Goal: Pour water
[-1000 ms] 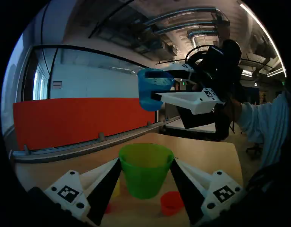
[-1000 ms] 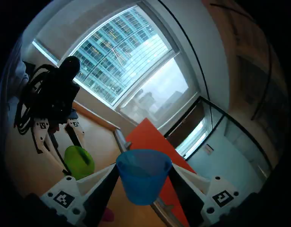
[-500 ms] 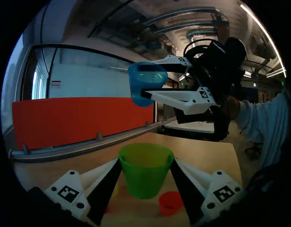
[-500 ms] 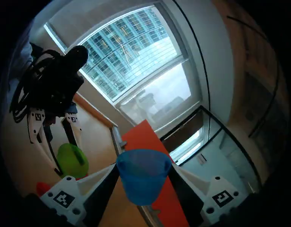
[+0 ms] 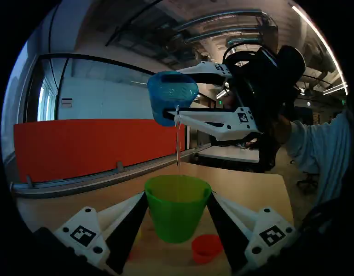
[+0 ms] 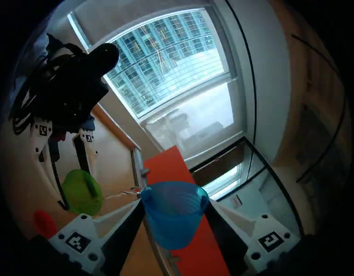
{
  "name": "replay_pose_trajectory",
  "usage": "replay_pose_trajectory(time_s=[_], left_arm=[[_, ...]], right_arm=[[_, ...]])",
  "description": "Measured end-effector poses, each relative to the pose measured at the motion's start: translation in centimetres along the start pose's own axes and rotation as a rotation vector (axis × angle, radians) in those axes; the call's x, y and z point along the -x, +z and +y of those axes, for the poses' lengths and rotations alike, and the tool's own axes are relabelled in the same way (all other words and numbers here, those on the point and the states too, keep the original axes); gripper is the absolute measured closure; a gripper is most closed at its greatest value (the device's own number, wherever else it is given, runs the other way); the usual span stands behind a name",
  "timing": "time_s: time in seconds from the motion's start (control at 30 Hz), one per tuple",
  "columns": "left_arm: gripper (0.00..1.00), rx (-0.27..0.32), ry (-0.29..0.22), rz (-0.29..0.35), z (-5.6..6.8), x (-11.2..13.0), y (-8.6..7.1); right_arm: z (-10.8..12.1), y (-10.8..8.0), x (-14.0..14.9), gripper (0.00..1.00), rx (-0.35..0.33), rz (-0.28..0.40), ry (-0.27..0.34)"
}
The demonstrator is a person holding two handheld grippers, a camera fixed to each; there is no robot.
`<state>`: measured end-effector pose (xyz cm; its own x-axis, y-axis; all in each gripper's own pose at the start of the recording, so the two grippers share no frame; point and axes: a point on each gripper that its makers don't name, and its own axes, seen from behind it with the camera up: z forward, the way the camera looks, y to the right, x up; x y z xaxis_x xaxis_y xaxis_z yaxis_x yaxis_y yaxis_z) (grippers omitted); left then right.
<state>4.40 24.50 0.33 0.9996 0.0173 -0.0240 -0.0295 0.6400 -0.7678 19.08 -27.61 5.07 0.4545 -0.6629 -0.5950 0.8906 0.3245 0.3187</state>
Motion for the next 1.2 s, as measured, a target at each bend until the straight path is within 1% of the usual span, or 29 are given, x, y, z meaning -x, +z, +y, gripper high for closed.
replay_pose_trajectory(time_s=[0.3,0.7,1.0,1.2], left_arm=[[0.13,0.006,0.0,0.001,0.1,0.0,0.1],[0.13,0.01,-0.001,0.004,0.2,0.0,0.2],[0.13,0.008,0.0,0.005,0.2,-0.1,0.1],[0.13,0.007,0.002,0.006,0.2,-0.2,0.1]], right_arm=[[0.7,0.2,-0.1,0.1,0.014,0.006,-0.049],[1.7,0.4,-0.6,0.1,0.036,0.013,-0.133],[2.3,0.4,-0.8,0.1,0.049,0.014,-0.173],[2.7,0.4,-1.0,0.1,0.054,0.015,-0.21]])
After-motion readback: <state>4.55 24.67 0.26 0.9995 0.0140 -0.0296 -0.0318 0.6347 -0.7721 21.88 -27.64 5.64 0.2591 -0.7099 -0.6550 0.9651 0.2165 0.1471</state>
